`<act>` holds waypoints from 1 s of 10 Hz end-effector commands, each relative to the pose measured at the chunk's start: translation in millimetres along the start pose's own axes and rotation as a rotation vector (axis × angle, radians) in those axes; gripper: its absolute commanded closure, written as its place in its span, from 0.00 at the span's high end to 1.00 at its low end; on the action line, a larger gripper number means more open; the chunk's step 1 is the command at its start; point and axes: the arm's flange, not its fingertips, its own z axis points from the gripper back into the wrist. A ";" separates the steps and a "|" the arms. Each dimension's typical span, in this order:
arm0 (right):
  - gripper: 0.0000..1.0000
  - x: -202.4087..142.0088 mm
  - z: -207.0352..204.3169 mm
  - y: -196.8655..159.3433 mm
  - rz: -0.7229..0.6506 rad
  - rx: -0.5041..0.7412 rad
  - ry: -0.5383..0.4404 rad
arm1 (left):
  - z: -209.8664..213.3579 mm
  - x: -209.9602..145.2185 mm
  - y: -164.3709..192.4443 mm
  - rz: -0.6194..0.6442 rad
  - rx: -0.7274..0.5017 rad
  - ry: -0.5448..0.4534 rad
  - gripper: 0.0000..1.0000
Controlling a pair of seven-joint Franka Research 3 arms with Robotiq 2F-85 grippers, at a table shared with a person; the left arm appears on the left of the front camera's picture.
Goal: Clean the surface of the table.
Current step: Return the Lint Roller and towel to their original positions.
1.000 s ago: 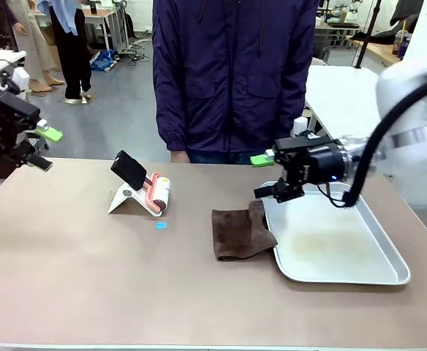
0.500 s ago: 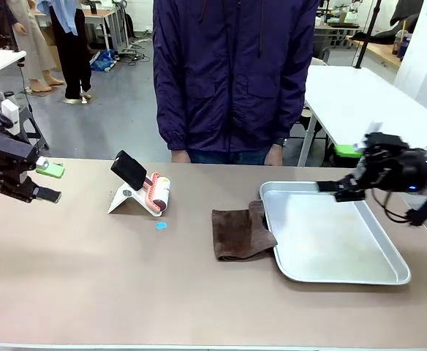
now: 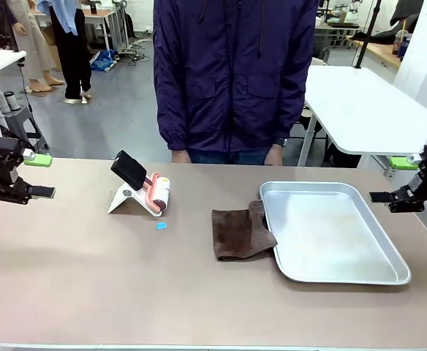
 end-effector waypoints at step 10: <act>1.00 0.0 0.0 0.0 0.000 0.000 0.000 | 3.1 -0.5 -0.4 -0.003 0.006 -0.004 1.00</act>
